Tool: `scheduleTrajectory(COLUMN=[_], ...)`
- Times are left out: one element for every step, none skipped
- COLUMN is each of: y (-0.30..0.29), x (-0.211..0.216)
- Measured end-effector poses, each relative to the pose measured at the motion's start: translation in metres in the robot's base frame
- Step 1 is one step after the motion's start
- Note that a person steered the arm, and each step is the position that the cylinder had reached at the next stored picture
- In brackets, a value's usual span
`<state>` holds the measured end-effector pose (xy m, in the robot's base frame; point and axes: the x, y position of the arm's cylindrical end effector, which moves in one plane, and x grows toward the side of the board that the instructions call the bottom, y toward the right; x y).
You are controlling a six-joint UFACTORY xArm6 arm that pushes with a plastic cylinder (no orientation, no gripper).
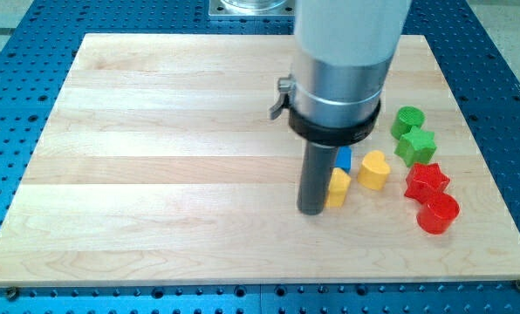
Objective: Push the green circle towards the blue triangle
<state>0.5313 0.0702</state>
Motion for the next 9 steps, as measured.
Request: scheduleTrajectory(y=[-0.013,-0.027,-0.021,-0.007,-0.006,-0.01,-0.009,0.031,0.115], x=[-0.001,-0.011,-0.014,-0.035,-0.074,-0.092,-0.128,-0.174,-0.208])
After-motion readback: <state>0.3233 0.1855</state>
